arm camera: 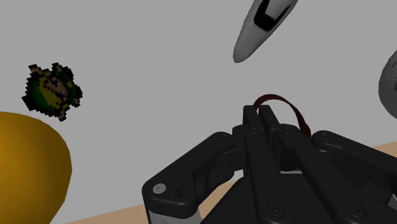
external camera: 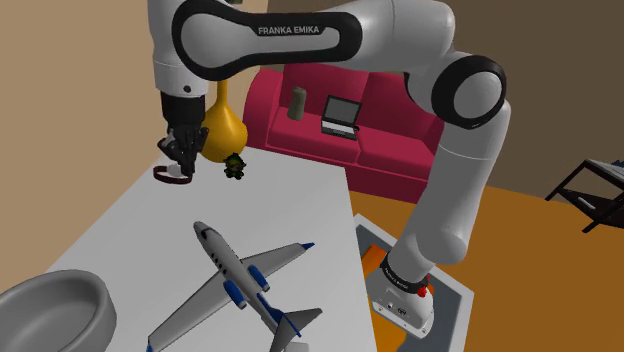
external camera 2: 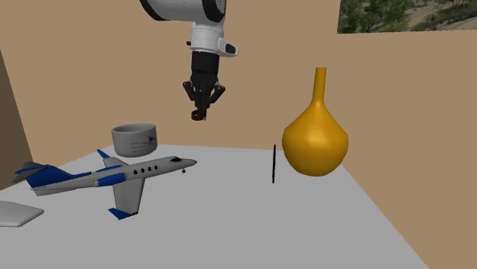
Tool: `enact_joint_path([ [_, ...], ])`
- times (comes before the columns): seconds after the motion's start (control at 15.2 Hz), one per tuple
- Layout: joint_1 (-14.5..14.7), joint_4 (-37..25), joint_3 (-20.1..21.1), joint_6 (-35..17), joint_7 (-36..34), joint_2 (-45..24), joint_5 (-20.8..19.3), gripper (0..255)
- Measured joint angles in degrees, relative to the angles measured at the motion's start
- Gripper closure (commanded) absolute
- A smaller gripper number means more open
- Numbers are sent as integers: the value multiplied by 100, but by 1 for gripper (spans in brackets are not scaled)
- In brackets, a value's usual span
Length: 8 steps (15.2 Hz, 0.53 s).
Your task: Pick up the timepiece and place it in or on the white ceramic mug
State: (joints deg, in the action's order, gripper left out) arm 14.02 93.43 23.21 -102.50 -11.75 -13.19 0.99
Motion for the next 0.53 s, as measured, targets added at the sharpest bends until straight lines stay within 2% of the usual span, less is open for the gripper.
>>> enact_joint_path([
  [0.26,-1,-249,8,298,-12,53,18,255],
  [0.53,286,-597,146,420,-428,-158,-77,255],
])
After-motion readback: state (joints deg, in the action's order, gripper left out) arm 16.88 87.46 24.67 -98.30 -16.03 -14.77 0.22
